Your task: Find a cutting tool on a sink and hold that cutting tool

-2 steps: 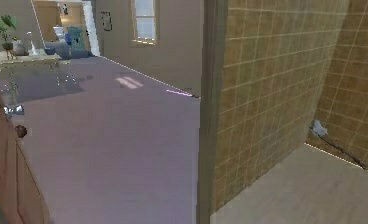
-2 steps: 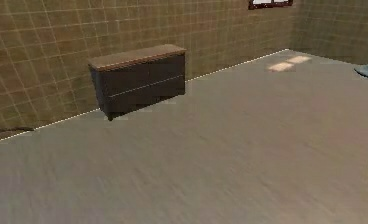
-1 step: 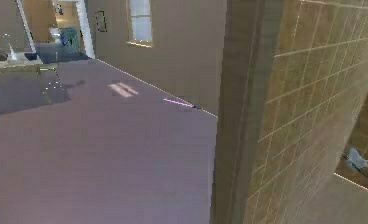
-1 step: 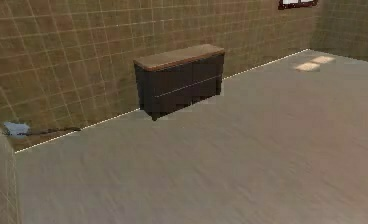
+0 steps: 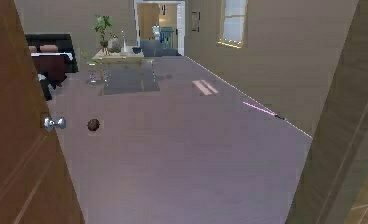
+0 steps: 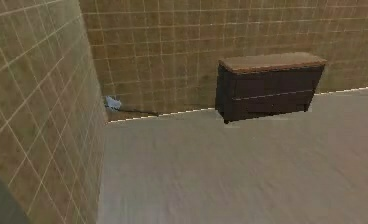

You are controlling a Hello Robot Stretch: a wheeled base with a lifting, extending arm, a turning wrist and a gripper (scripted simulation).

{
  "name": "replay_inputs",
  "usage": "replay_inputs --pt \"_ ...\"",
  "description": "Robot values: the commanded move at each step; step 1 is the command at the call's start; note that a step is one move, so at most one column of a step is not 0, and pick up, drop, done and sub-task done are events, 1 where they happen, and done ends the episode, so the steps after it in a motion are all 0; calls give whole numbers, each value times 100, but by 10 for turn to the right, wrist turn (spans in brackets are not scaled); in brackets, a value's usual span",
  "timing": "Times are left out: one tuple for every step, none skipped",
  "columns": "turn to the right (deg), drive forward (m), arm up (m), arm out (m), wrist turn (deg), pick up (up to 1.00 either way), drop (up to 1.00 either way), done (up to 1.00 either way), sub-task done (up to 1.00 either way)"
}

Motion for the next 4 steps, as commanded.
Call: replay_inputs --pt "0 100 0 0 0 0 0 0 0" --pt "-30 0 0 0 0 0 0 0 0" --pt "0 100 0 0 0 0 0 0 0" --pt "0 100 0 0 0 0 0 0 0"
